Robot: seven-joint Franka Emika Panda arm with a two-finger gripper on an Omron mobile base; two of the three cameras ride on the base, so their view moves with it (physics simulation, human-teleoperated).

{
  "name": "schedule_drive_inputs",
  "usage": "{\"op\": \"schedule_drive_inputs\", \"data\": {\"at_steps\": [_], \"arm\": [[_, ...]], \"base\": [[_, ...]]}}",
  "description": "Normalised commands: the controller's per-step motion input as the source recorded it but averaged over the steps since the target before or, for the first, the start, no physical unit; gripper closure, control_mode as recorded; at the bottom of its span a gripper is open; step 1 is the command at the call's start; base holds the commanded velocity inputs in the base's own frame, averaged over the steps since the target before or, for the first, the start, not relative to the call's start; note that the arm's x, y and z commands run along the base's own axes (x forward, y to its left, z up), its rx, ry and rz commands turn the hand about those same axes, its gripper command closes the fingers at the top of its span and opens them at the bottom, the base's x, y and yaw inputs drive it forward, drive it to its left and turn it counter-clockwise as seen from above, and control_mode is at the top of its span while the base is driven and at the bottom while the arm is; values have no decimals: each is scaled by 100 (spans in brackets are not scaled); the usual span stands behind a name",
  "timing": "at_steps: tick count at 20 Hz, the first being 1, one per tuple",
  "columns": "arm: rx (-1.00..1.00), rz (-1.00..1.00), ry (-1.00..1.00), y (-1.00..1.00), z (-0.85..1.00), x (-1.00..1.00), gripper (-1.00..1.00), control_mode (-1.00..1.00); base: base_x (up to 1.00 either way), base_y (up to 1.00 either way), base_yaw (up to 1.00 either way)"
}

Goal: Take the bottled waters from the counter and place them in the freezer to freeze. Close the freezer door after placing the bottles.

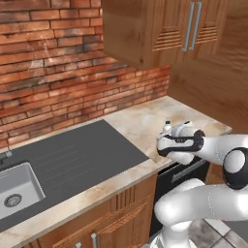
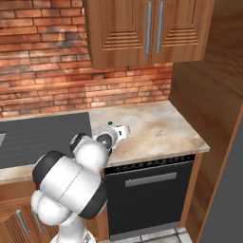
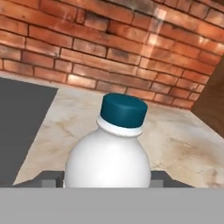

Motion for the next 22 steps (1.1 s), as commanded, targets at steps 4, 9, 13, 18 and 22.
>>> {"op": "schedule_drive_inputs", "data": {"at_steps": [4, 9, 13, 18, 22], "arm": [[0, -14, 25, 28, 100, -38, 100, -100], [0, -10, 28, 6, 100, -45, 100, -100], [6, -11, 36, -2, 100, -23, 100, -100], [26, -9, 22, -26, 55, -38, 100, -100], [7, 0, -2, -4, 17, -85, 100, -100]], "base": [[0, 0, 0], [0, 0, 0], [0, 0, 0], [0, 0, 0], [0, 0, 0]]}}
